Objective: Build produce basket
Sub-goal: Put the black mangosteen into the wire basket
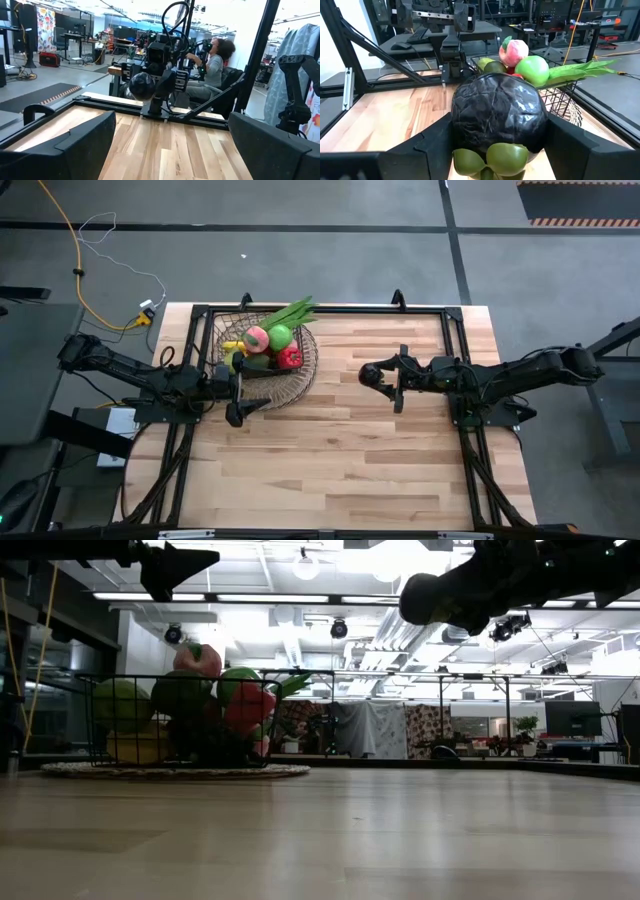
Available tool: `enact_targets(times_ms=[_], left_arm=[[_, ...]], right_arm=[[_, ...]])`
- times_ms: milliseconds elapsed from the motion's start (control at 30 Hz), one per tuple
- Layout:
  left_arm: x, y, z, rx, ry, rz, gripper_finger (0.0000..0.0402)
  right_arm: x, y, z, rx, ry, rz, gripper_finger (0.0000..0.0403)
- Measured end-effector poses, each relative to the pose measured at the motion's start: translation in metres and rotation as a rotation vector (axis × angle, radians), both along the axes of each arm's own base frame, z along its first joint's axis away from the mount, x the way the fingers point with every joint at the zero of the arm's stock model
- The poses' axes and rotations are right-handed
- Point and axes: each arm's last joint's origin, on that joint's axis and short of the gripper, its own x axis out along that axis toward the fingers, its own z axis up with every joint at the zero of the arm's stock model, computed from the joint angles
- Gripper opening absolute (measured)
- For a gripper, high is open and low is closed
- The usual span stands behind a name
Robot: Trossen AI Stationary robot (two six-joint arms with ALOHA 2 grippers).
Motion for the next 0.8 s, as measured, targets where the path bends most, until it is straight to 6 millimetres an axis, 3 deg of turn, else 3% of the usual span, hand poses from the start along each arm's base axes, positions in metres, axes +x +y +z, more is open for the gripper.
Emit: enact_targets(times_ms=[200, 433, 800], left_arm=[[0.000, 0.000, 0.000, 0.000, 0.000, 0.000, 0.0376], [0.000, 0.000, 0.000, 0.000, -0.001, -0.001, 0.0376], [-0.001, 0.000, 0.006, 0.010, -0.059, -0.003, 0.0376]], right_arm=[[0.007, -0.001, 0.002, -0.002, -0.062, -0.034, 0.0243], [0.038, -0.006, -0.009, -0.054, -0.199, -0.076, 0.0243], [0.142, -0.050, -0.006, -0.007, -0.133, -0.008, 0.0243]])
